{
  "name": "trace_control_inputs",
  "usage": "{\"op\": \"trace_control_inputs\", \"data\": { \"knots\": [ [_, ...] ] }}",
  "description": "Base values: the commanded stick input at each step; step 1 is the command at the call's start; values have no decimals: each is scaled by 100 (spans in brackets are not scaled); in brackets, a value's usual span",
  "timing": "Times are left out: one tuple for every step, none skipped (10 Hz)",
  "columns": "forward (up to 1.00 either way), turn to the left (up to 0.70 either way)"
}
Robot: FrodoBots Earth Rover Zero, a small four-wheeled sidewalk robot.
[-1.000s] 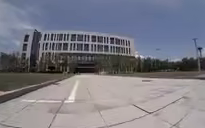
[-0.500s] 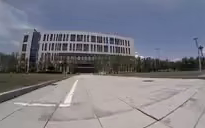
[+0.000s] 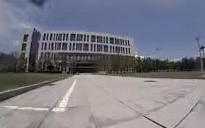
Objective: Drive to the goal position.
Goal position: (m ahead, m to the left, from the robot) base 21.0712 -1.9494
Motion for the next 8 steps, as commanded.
{"op": "trace_control_inputs", "data": {
  "knots": [
    [50,1],
    [50,26],
    [50,51],
    [50,51],
    [50,12],
    [50,1],
    [50,1],
    [50,1]
  ]
}}
